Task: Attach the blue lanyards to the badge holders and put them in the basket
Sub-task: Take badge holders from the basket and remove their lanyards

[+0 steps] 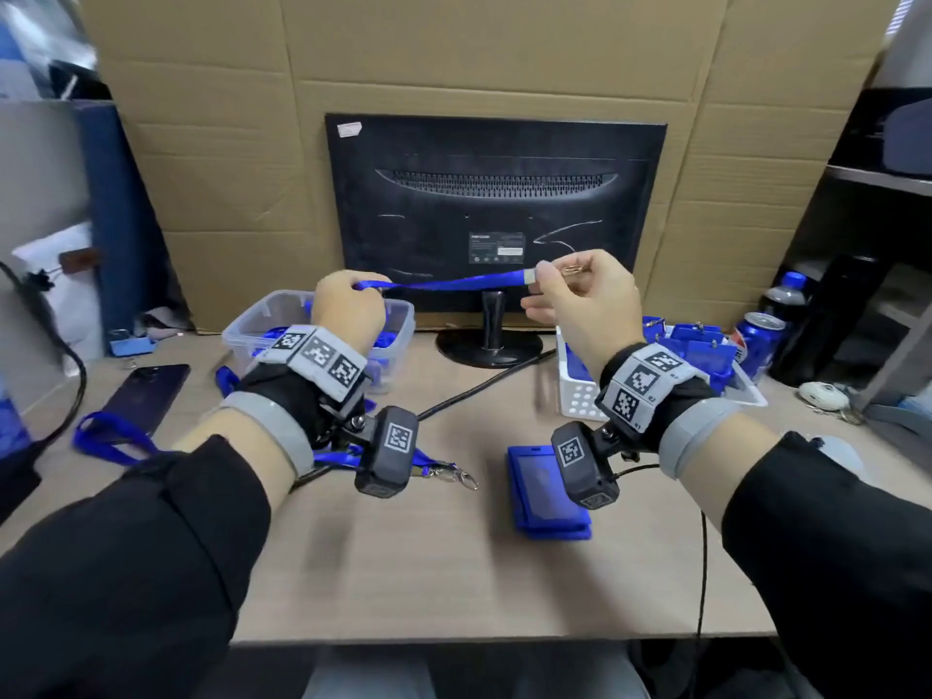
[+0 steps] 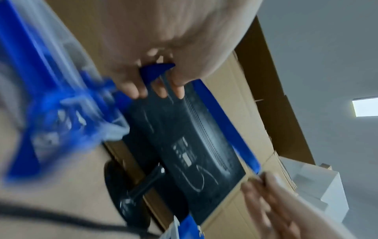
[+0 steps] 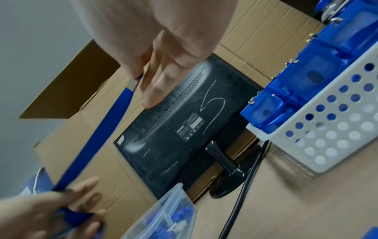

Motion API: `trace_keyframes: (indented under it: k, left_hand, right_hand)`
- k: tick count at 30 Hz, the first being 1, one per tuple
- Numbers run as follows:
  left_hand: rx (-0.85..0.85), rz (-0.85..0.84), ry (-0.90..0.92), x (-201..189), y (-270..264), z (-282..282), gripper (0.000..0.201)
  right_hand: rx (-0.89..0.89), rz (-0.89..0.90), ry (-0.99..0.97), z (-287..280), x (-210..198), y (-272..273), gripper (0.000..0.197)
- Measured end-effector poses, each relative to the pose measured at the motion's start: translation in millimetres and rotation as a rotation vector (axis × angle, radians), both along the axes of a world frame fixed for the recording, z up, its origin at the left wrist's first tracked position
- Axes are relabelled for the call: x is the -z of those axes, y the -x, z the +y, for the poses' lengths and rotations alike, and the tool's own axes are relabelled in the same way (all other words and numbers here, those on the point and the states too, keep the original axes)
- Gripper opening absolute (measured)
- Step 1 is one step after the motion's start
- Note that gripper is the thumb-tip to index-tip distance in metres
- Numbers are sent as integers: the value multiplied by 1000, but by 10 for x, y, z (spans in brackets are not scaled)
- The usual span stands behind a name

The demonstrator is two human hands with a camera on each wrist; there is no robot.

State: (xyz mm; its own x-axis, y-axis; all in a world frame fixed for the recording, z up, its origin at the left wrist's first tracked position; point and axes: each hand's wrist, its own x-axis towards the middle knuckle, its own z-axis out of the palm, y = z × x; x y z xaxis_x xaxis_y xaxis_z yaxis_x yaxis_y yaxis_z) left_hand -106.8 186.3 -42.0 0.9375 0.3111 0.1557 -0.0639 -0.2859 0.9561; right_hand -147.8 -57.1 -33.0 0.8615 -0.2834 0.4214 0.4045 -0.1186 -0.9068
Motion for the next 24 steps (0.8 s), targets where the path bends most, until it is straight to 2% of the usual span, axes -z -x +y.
trace_keyframes:
  k: [3,6,9,10,12,14,17,21,24]
  left_hand:
    - [-128,59,-284,-169,14,370,36]
    - [-147,338,-667,-125,-38,698,31]
    - [29,504,-907,-5,95,823,19]
    - [99,554,-984,38,164,805,22]
    - [214,658,-1198,150,272,770,22]
    - [282,721,-1319,233,325,741,27]
    - [319,761,-1226,291,258,728,21]
    - [333,659,-1006,269,110,528,46]
    - [433,557,-897,164,135,184,45]
  right_hand:
    - [-34,192,148,251,101,-84,9]
    - [-219,463,332,454,224,-139,1]
    - [-425,672,641,575,379,-121,7]
    - [-471,712,722,608,425,-100,11]
    - [-507,756,854,665,507,-69,10]
    - [-515,769,914,687,571,-53,6]
    - [-482,751,954,614,623,-81,9]
    - [-369,666,904,439,622,-144,7]
    - [-249,580,780,234,586,-172,10]
